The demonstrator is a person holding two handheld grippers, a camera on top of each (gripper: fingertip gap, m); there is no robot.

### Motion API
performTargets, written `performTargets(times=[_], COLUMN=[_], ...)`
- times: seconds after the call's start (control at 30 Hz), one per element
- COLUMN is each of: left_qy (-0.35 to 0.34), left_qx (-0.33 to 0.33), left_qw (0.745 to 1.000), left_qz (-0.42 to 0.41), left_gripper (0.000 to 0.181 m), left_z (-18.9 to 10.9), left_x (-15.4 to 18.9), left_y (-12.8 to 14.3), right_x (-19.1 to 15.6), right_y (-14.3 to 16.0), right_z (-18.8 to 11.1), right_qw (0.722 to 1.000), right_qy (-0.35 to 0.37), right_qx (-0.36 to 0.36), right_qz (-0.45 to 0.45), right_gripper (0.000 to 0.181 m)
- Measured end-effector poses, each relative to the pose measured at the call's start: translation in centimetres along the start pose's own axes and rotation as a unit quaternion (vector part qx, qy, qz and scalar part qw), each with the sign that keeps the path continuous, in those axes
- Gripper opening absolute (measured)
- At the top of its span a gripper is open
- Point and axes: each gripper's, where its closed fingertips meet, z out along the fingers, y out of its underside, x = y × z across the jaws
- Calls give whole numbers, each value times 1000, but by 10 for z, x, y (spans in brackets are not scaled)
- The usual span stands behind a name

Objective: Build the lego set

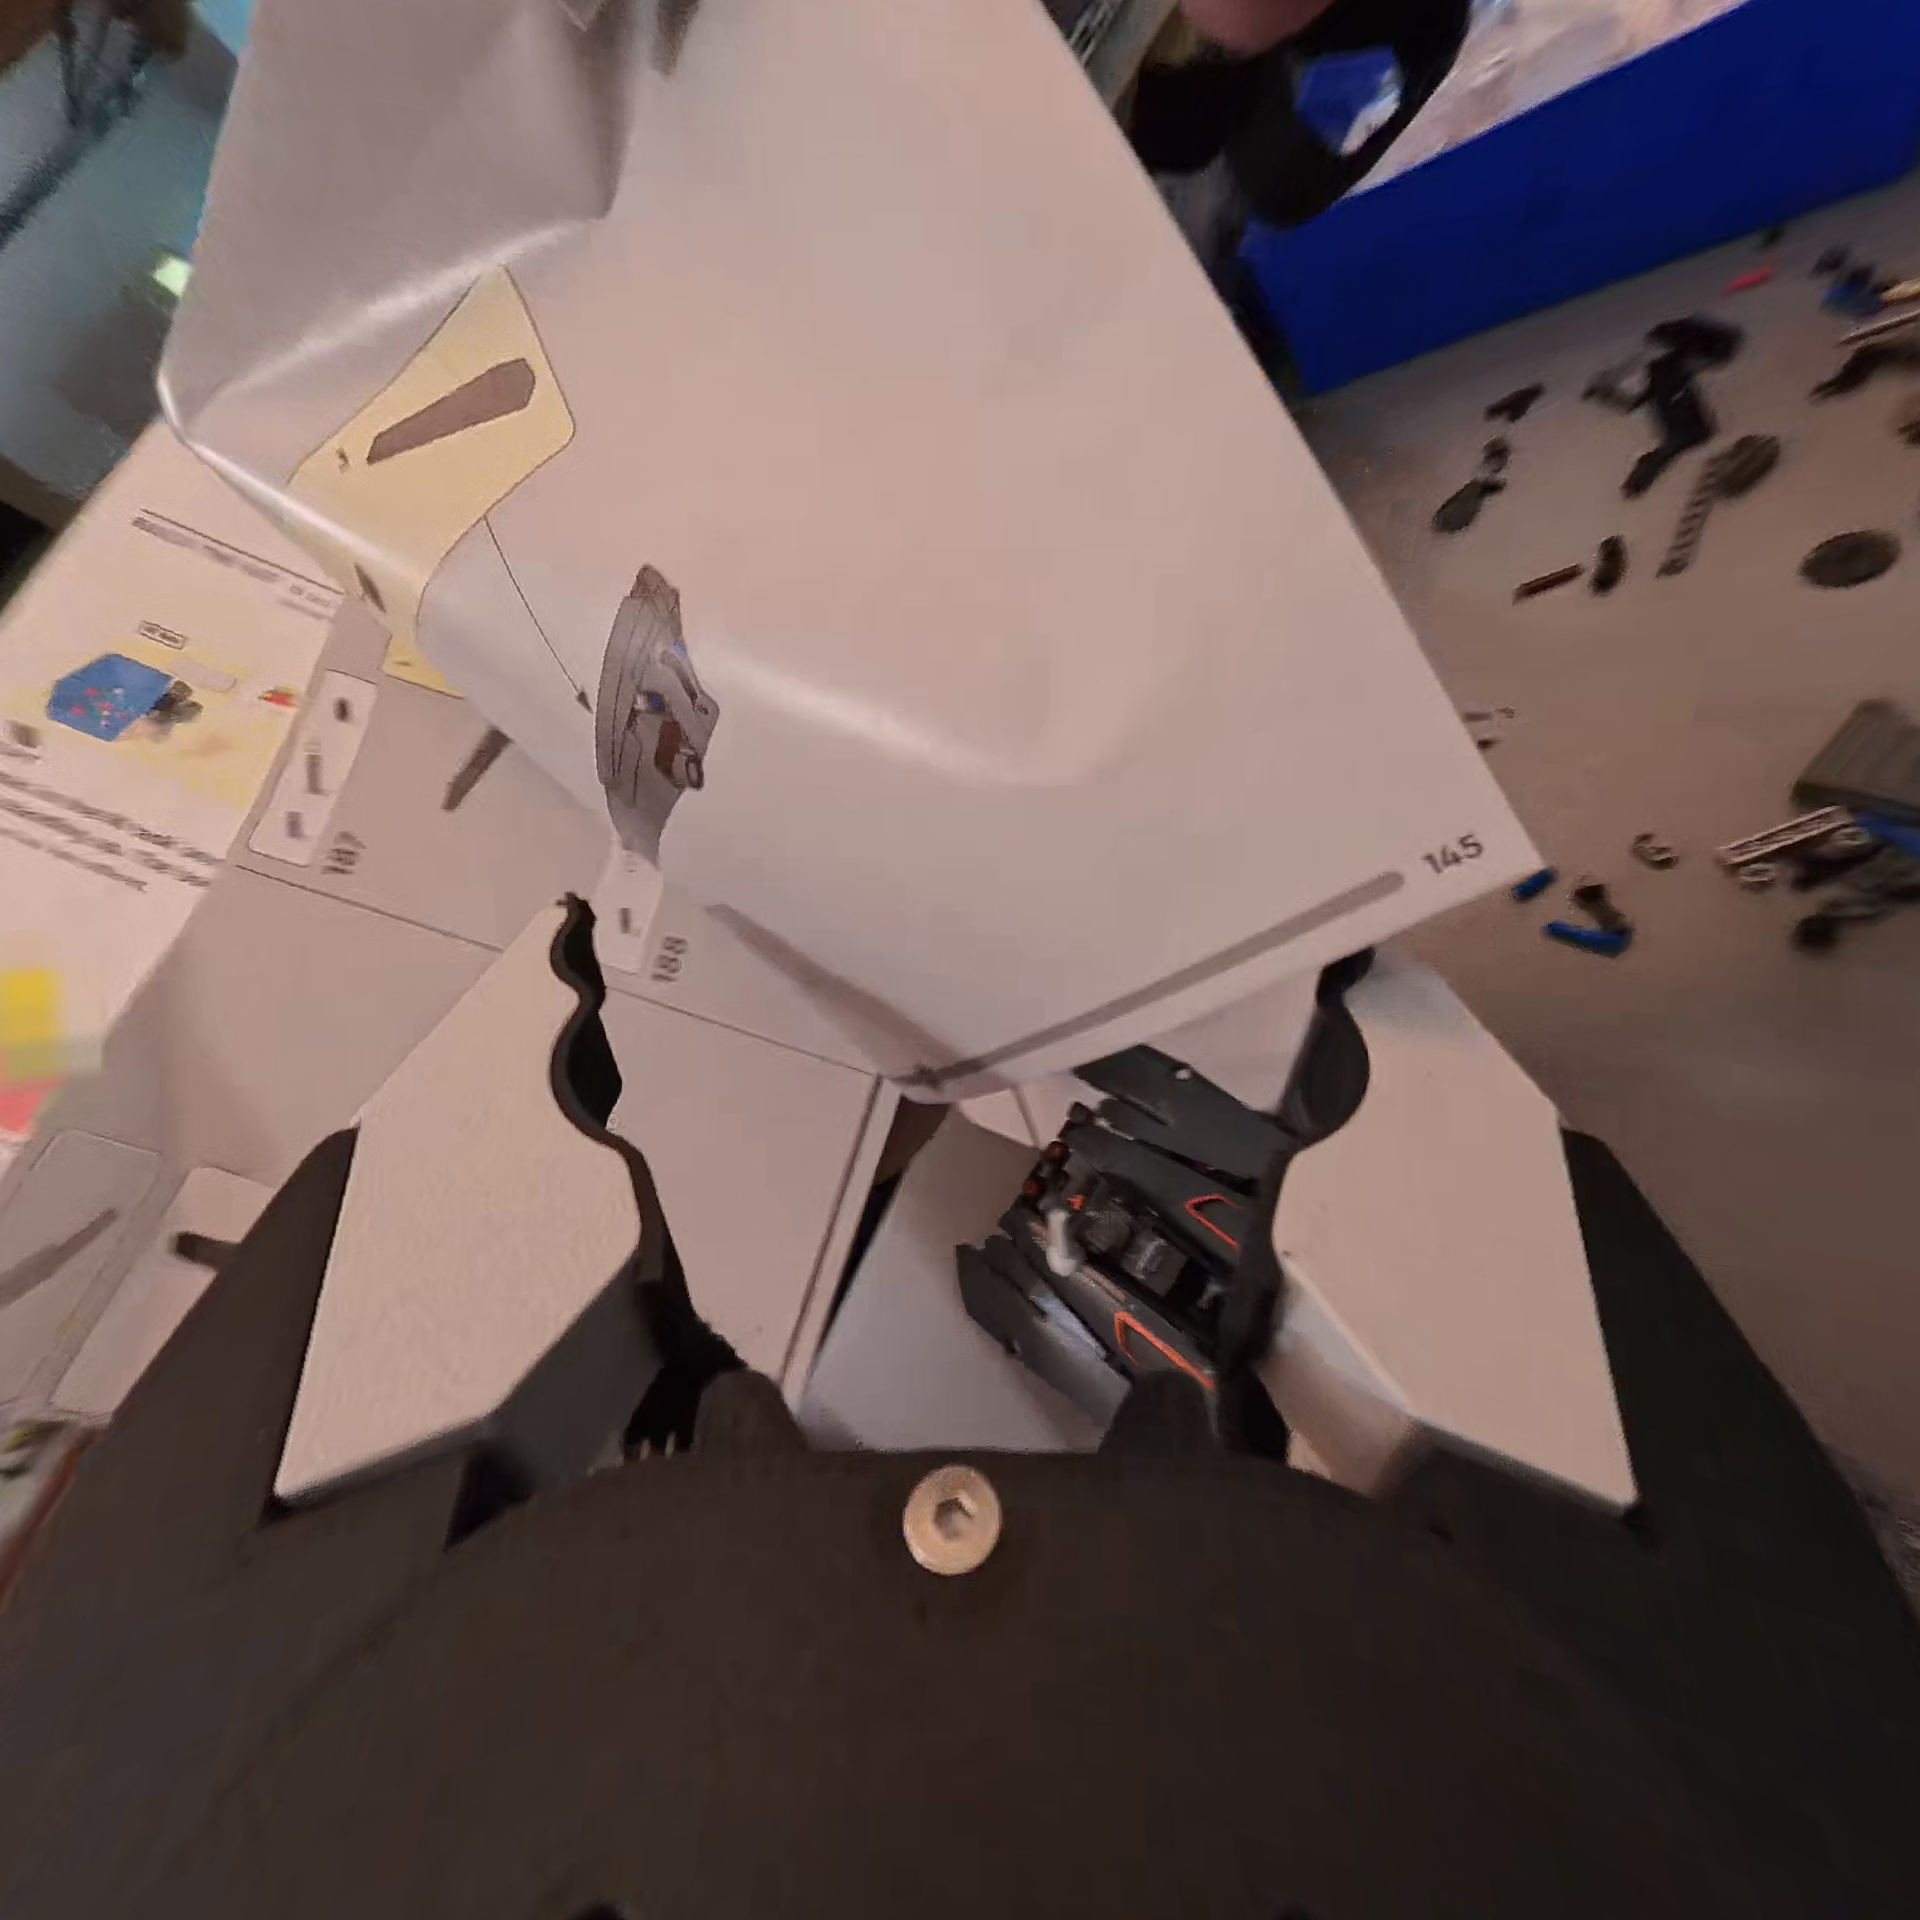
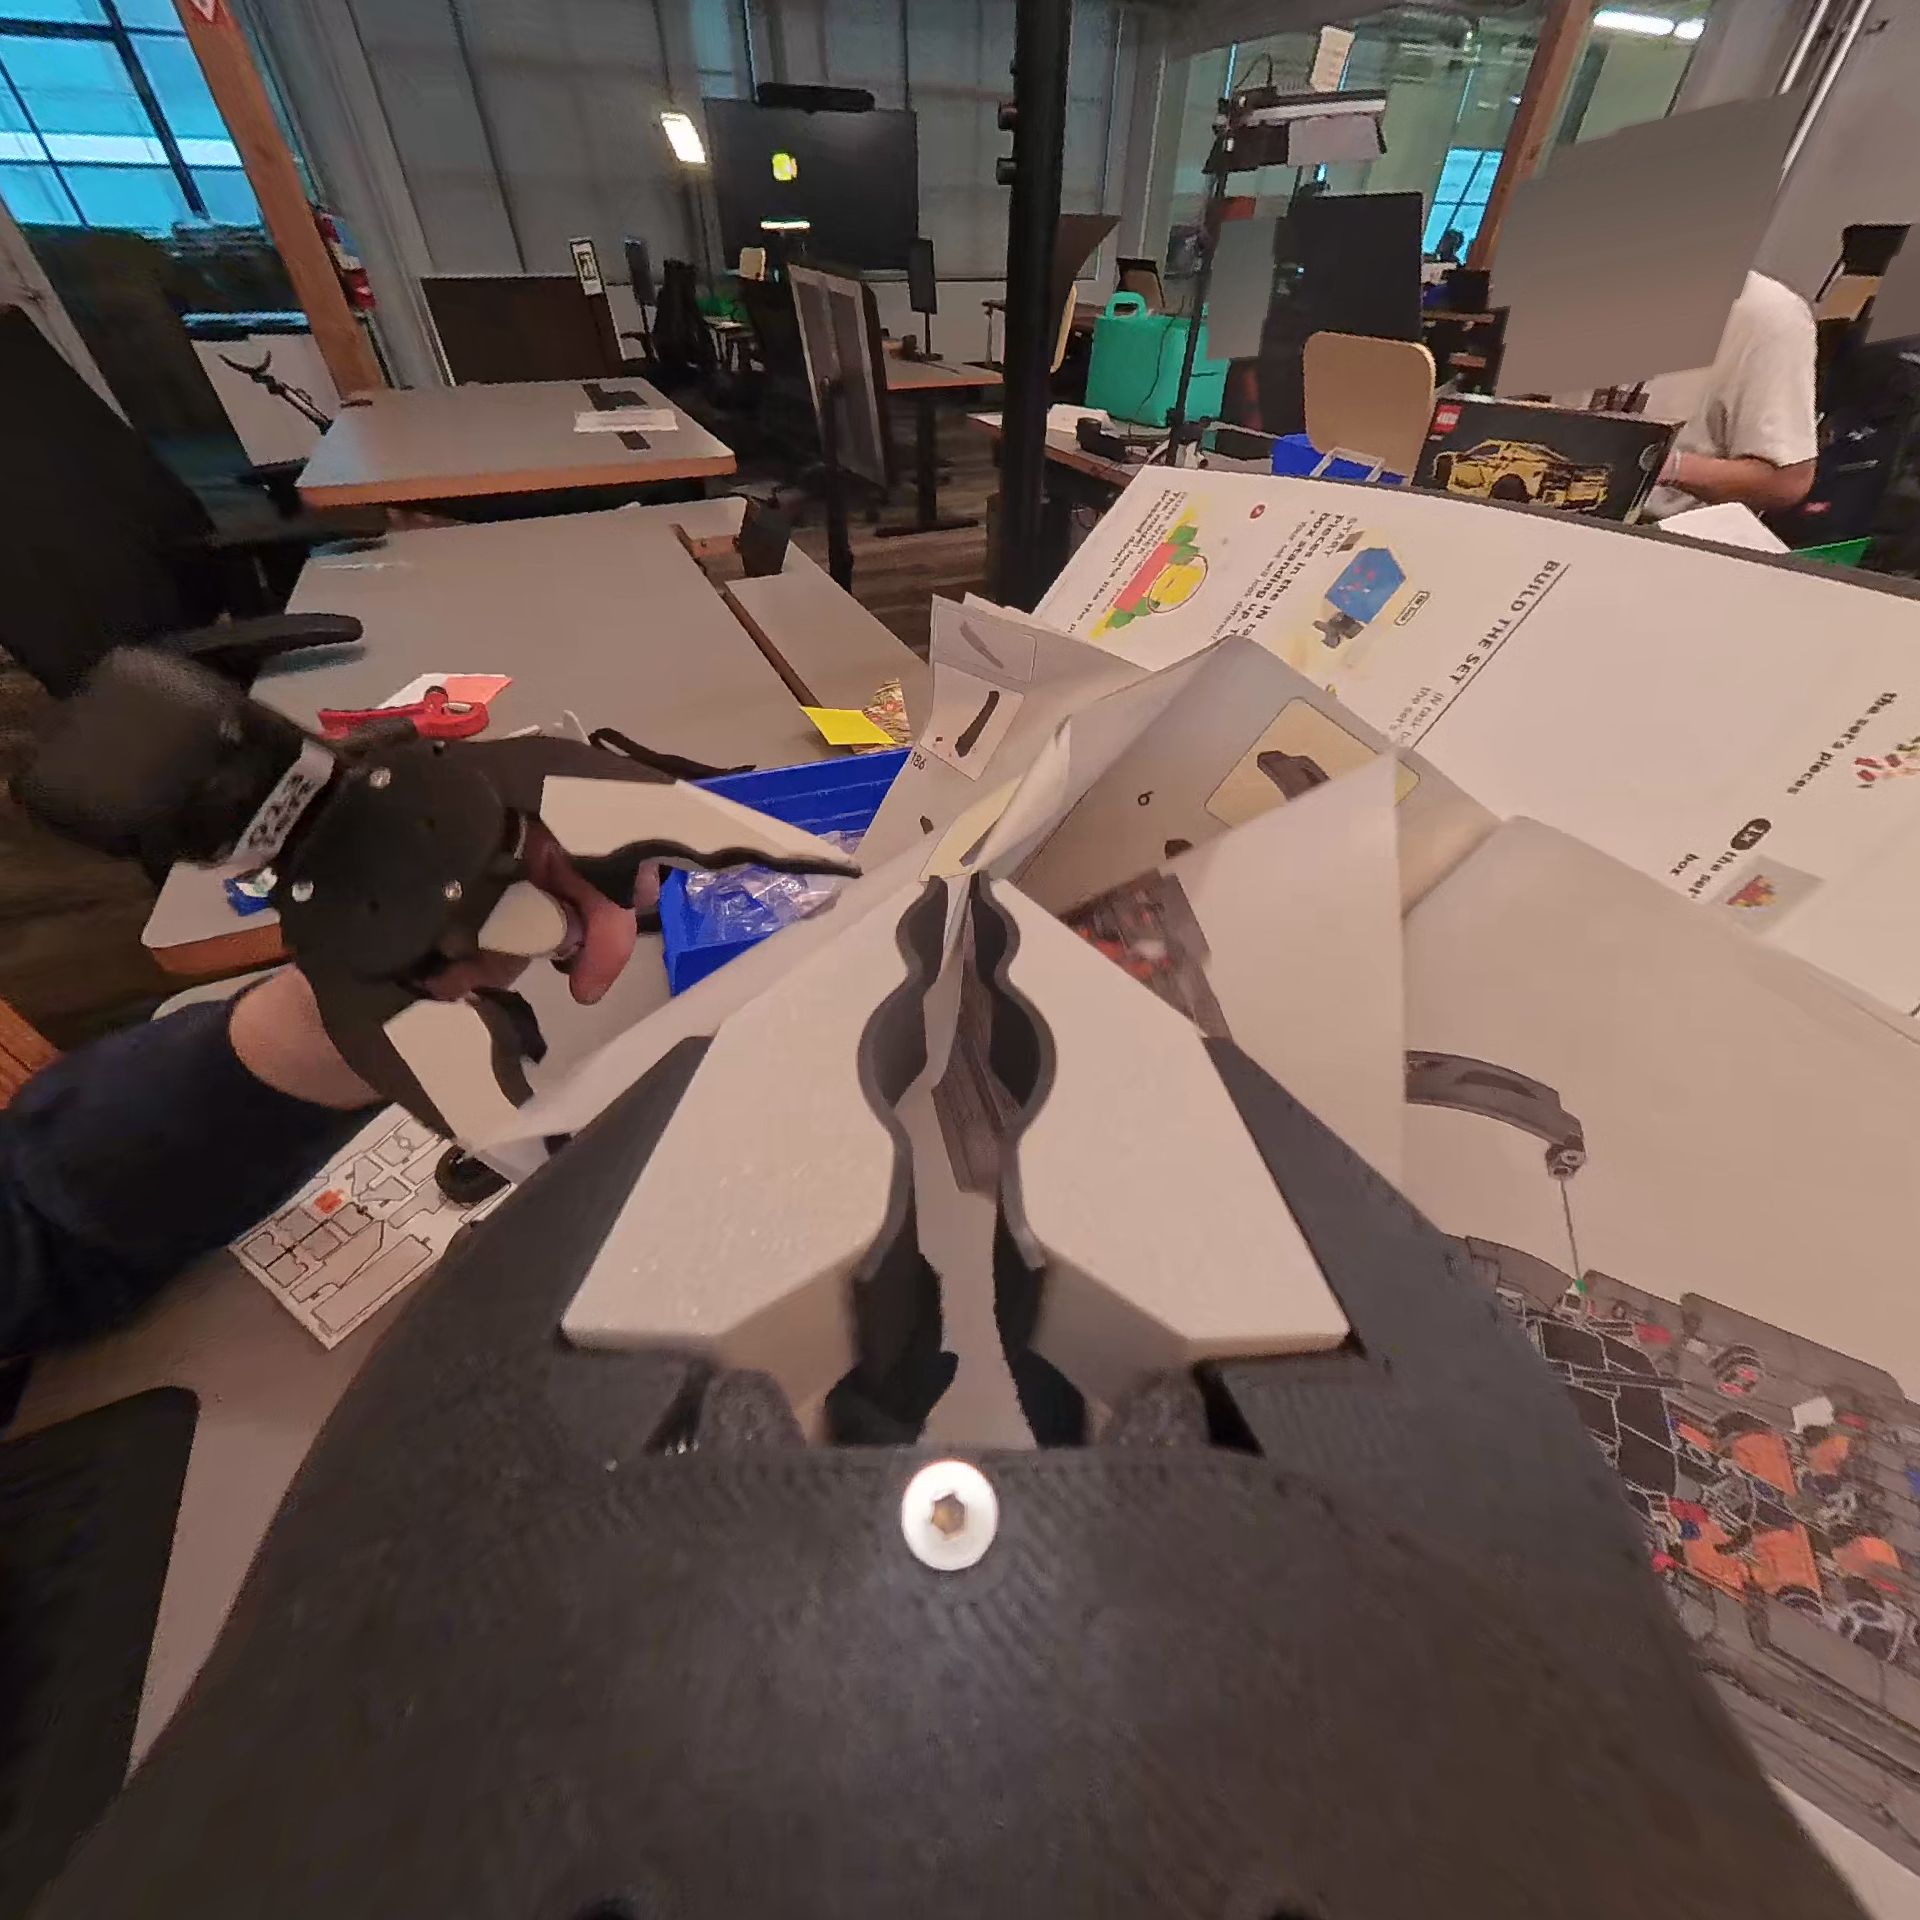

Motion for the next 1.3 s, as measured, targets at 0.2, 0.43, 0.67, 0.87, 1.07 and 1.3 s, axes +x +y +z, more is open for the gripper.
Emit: performTargets(times=[0.2, 0.43, 0.67, 0.87, 1.07, 1.3], left_qy=[-116, -106, -48, -19, 27, 86], left_qx=[31, 35, 89, 119, 161, 192], left_qw=[992, 993, 982, 967, 942, 912], left_qz=[46, -26, -157, -224, -292, -351], left_gripper=[52, 21, 25, 39, 50, 53], left_z=[-11, -22, -24, -25, -29, -35], left_x=[-27, -53, -68, -79, -87, -90], left_y=[-6, 20, 40, 57, 70, 81], right_x=[-7, 0, 7, 51, 84, 123], right_y=[-7, -5, 60, 122, 129, 141], right_z=[12, 10, 32, 23, -13, -47], right_qw=[1000, 998, 982, 884, 886, 875], right_qy=[-13, 19, 87, 203, 244, 280], right_qx=[20, 59, -98, -284, -312, -340], right_qz=[-2, -18, -136, -310, -240, -201], right_gripper=[10, 60, 70, 67, 71, 74])
